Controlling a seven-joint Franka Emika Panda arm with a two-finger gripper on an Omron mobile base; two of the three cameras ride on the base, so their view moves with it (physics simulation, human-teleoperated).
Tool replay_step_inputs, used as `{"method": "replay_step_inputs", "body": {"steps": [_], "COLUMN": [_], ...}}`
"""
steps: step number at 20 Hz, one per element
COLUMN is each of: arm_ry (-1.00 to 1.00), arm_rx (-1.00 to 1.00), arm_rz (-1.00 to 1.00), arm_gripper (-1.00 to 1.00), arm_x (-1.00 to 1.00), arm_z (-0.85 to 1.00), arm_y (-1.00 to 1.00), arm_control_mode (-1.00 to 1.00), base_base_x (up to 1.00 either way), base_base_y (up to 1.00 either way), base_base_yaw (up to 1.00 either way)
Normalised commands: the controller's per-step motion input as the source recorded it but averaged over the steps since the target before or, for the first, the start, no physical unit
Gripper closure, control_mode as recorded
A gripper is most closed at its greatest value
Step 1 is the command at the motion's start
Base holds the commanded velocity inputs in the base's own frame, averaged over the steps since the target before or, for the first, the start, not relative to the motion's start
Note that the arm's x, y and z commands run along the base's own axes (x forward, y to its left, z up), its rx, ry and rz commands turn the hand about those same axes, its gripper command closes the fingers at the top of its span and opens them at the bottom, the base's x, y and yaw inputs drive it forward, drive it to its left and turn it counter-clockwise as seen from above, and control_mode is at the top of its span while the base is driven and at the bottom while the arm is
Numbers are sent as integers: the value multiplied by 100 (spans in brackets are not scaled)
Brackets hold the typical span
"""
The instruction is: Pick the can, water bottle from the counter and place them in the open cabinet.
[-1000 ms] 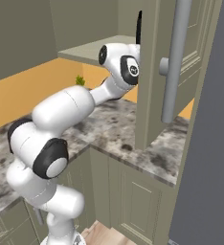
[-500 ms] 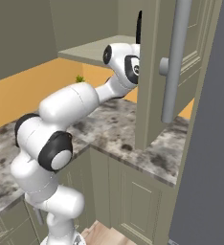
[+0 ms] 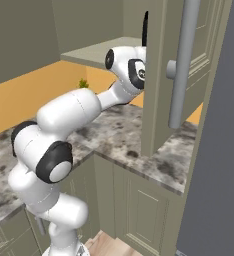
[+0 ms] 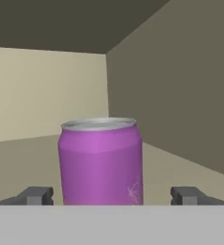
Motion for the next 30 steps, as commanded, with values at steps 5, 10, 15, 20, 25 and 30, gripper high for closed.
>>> {"method": "replay_step_inputs", "body": {"steps": [5,10,15,20,25,30], "arm_ry": [0,0,0,0,0,0], "arm_rx": [-8,-9,-7,-3,-2,-4], "arm_rz": [0,-4,-11,-18,-18,-15], "arm_gripper": [-100,-100,-100,-100,-100,-100], "arm_x": [-49,-56,-77,-89,-92,-89], "arm_z": [0,0,0,0,0,-11], "arm_y": [41,50,42,24,25,25], "arm_control_mode": [-100,-100,-100,-100,-100,-100], "base_base_x": [0,0,0,0,0,0], "base_base_y": [0,0,0,0,0,0], "base_base_yaw": [0,0,0,0,0,0]}}
